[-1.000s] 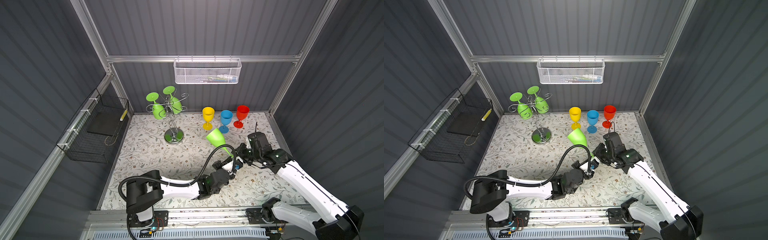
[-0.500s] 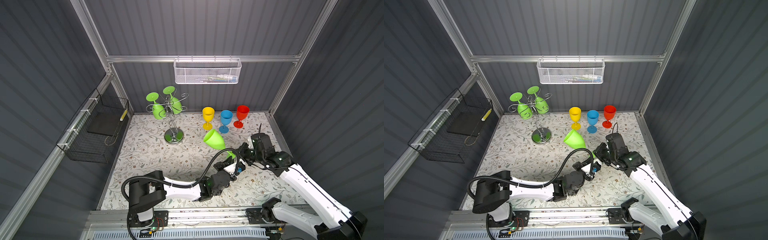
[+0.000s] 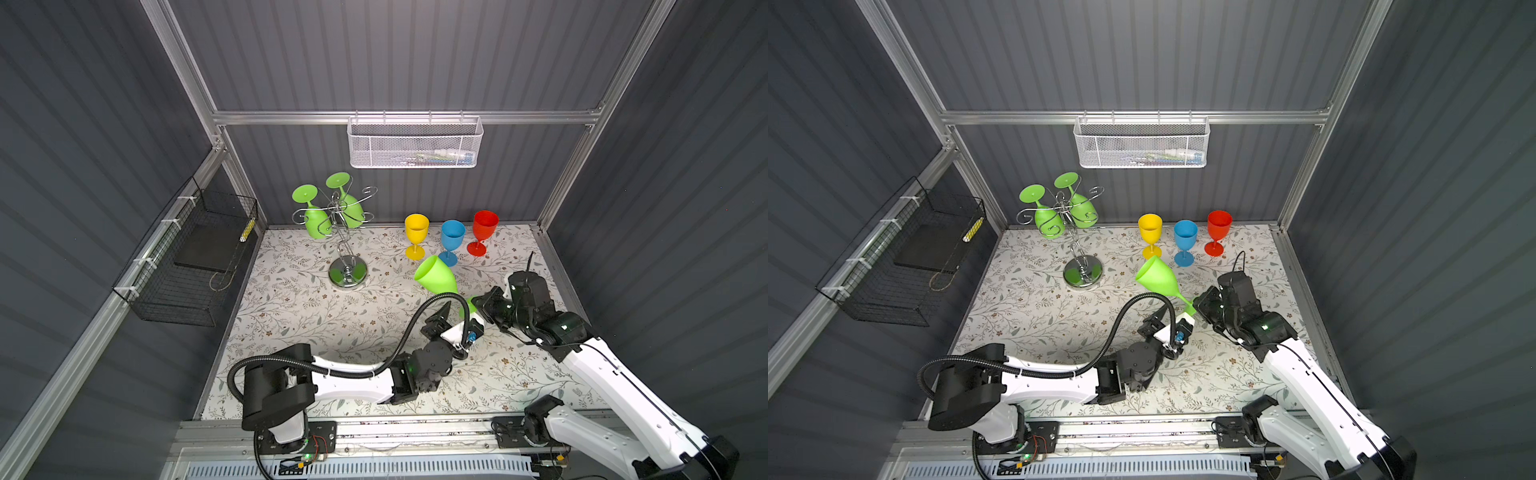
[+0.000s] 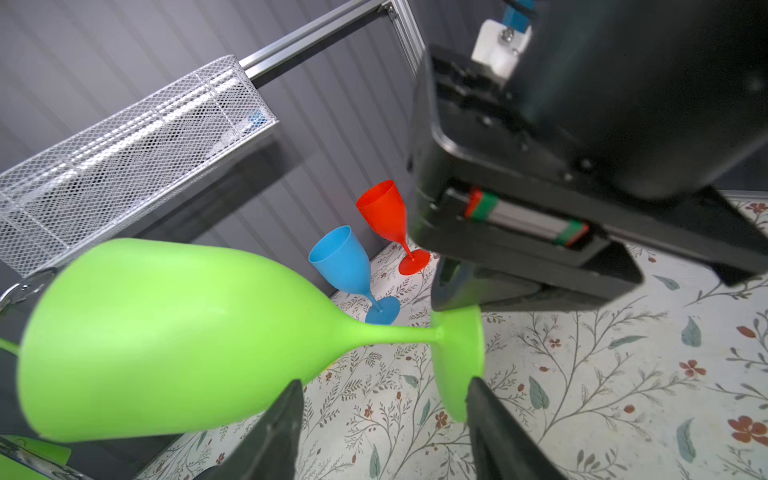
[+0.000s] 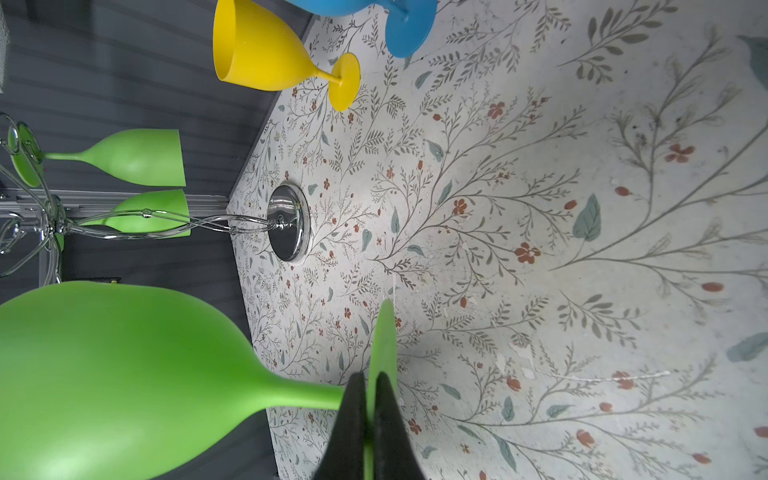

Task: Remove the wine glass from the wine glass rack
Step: 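Swing the green glass toward the right gripper and close right on its foot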

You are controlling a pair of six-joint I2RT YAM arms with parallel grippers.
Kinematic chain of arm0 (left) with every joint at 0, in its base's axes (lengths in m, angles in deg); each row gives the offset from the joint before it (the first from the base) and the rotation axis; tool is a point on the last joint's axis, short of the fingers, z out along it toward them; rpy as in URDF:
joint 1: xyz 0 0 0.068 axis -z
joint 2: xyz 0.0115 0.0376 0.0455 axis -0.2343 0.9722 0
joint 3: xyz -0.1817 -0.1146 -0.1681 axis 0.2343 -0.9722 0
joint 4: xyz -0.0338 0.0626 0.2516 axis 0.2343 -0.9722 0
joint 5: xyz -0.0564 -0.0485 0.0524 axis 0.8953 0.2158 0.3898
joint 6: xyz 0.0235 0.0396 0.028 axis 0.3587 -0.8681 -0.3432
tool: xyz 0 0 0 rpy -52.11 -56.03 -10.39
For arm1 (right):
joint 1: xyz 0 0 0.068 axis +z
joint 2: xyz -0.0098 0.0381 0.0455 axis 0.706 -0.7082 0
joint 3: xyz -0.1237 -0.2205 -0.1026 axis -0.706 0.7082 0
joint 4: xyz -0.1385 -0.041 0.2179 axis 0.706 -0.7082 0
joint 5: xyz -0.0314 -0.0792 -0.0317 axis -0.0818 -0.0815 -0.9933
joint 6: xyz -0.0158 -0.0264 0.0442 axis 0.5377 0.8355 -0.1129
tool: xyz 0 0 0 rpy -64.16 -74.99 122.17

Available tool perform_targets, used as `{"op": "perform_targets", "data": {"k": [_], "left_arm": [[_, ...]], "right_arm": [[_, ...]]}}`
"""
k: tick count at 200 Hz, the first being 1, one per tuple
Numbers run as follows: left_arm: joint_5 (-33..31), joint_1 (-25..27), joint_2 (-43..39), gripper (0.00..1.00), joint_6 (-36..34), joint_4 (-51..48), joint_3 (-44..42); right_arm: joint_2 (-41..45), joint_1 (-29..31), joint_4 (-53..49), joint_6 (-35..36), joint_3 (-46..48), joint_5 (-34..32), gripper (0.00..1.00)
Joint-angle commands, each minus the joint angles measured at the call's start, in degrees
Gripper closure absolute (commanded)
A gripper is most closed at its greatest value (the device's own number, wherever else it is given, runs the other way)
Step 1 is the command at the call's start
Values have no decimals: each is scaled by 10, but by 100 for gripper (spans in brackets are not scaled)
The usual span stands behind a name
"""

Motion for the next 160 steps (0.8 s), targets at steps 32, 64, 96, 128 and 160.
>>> {"op": "perform_targets", "data": {"k": [32, 64, 96, 128, 160], "left_arm": [[-24, 3, -49, 16, 40, -51, -7], [-20, 3, -59, 10, 67, -116, 18], [17, -8, -76, 9, 109, -179, 42], [85, -44, -95, 8, 177, -266, 75], [156, -88, -108, 8, 241, -342, 112]], "right_arm": [[1, -15, 50, 18, 8, -6, 100], [0, -31, 81, 52, 16, -4, 100], [12, -55, 112, 69, 41, -5, 100], [15, -84, 155, 89, 73, 19, 100], [16, -109, 238, 104, 127, 43, 100]]}}
